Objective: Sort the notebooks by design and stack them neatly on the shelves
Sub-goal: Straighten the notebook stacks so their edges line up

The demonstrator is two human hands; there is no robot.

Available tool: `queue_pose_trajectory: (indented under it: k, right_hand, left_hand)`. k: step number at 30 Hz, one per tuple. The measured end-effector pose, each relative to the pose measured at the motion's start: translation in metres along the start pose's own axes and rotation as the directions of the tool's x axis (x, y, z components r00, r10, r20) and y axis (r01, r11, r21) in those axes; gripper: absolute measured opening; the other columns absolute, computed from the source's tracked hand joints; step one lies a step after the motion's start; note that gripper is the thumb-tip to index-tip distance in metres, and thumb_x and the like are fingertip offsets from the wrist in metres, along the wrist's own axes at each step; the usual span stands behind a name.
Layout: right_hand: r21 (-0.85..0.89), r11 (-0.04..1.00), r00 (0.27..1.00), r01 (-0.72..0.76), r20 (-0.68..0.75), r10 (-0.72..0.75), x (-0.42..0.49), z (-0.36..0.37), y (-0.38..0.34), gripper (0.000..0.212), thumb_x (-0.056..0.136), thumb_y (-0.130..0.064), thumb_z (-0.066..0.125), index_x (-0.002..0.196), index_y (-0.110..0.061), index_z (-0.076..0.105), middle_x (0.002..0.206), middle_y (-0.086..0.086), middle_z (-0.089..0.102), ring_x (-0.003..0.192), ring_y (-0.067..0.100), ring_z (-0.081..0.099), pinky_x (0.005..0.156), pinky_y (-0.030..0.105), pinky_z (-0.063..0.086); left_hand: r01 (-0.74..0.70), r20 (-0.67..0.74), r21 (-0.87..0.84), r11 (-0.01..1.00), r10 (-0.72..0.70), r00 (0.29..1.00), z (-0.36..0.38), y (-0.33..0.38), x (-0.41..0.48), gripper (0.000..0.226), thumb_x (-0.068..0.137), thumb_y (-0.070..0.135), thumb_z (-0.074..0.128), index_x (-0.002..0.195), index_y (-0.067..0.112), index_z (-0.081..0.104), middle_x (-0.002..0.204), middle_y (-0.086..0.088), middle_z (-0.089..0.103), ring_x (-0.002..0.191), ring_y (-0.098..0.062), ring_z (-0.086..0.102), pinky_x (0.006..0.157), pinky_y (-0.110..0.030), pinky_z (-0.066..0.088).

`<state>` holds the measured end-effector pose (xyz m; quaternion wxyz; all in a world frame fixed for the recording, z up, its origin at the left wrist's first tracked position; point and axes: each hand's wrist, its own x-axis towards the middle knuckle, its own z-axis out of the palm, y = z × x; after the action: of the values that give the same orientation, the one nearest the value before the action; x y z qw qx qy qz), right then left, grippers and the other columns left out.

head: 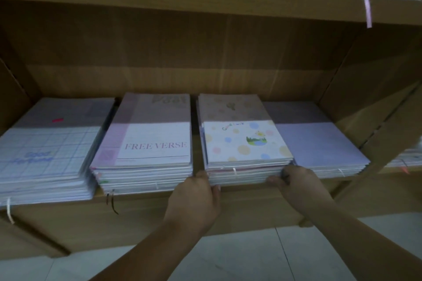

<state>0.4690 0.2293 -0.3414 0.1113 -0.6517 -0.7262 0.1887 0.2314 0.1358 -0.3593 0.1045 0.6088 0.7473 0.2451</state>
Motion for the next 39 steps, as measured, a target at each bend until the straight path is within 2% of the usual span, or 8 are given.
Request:
queue_pose_trajectory:
  k: [9,14,17,20,24,30,35,39]
  right_hand:
    - [0.029,1.000,1.000,-0.004,-0.012,0.004,0.001,0.002,-0.005,0.043,0.093,-0.037,0.071,0.061,-0.022,0.047,0.059,-0.006,0.047,0.058,0.008,0.047,0.050,0.023,0.028]
    - [0.040,0.999,1.000,0.008,-0.024,-0.007,0.001,0.004,-0.003,0.041,0.093,-0.036,0.072,0.063,-0.022,0.048,0.061,-0.005,0.048,0.061,0.010,0.048,0.052,0.025,0.032]
    - [0.048,0.999,0.998,0.023,0.057,-0.026,0.000,-0.002,-0.003,0.036,0.093,-0.040,0.069,0.068,-0.021,0.055,0.065,-0.001,0.057,0.064,0.013,0.056,0.052,0.025,0.036]
    - [0.041,0.998,0.991,0.052,0.121,-0.056,0.001,-0.013,-0.001,0.036,0.093,-0.048,0.067,0.072,-0.019,0.062,0.068,0.001,0.064,0.064,0.013,0.061,0.054,0.023,0.041]
    - [0.099,0.993,0.997,0.067,0.016,-0.069,0.006,-0.019,0.001,0.040,0.091,-0.056,0.064,0.078,-0.018,0.062,0.069,0.000,0.066,0.067,0.015,0.063,0.057,0.026,0.046]
    - [0.215,0.974,0.996,0.073,0.031,-0.081,0.008,-0.019,0.003,0.030,0.093,-0.051,0.063,0.100,-0.023,0.055,0.081,0.000,0.071,0.075,0.018,0.070,0.067,0.039,0.058]
    - [0.338,0.939,0.996,0.059,0.048,-0.079,0.009,-0.022,0.001,0.024,0.099,-0.043,0.057,0.100,-0.020,0.062,0.077,0.000,0.074,0.068,0.011,0.072,0.063,0.029,0.055]
    - [0.373,0.925,0.993,0.072,0.058,-0.101,0.006,-0.024,-0.005,0.014,0.101,-0.034,0.059,0.101,-0.021,0.060,0.079,0.001,0.074,0.064,0.008,0.071,0.052,0.015,0.049]
  left_hand:
    - [0.063,0.027,-0.162,0.985,-0.060,0.998,0.010,-0.003,-0.001,0.038,0.097,0.039,0.056,0.124,0.013,0.057,0.103,-0.004,0.070,0.097,-0.022,0.069,0.079,-0.030,0.056]
    - [0.128,0.096,-0.241,0.962,-0.108,0.990,0.012,0.000,-0.007,0.045,0.094,0.038,0.059,0.130,0.012,0.052,0.090,0.000,0.066,0.083,-0.016,0.066,0.068,-0.028,0.053]
    - [0.075,0.112,-0.215,0.974,-0.051,0.992,0.002,-0.005,0.000,0.023,0.097,0.041,0.057,0.099,0.019,0.059,0.080,0.001,0.063,0.078,-0.016,0.066,0.064,-0.028,0.051]
    - [0.059,0.068,-0.191,0.980,-0.047,0.997,-0.012,-0.006,0.009,0.037,0.099,0.049,0.050,0.077,0.020,0.053,0.070,0.000,0.060,0.066,-0.017,0.061,0.055,-0.029,0.041]
    - [-0.003,-0.051,-0.145,0.989,-0.005,0.999,-0.016,0.002,0.008,0.041,0.103,0.055,0.038,0.092,0.019,0.054,0.079,-0.001,0.062,0.070,-0.018,0.061,0.056,-0.031,0.042]
    - [-0.036,-0.030,-0.037,0.999,0.035,0.999,-0.019,0.007,0.006,0.046,0.105,0.056,0.025,0.104,0.018,0.052,0.086,-0.001,0.063,0.077,-0.020,0.061,0.060,-0.031,0.042]
    - [-0.018,-0.045,-0.084,0.996,0.014,0.999,-0.019,0.009,0.008,0.048,0.105,0.053,0.023,0.111,0.018,0.055,0.086,0.004,0.058,0.073,-0.014,0.055,0.061,-0.028,0.040]
    - [-0.020,-0.042,-0.087,0.996,0.017,0.999,-0.018,0.012,0.008,0.045,0.106,0.051,0.024,0.113,0.017,0.053,0.091,-0.002,0.067,0.081,-0.020,0.065,0.062,-0.030,0.044]
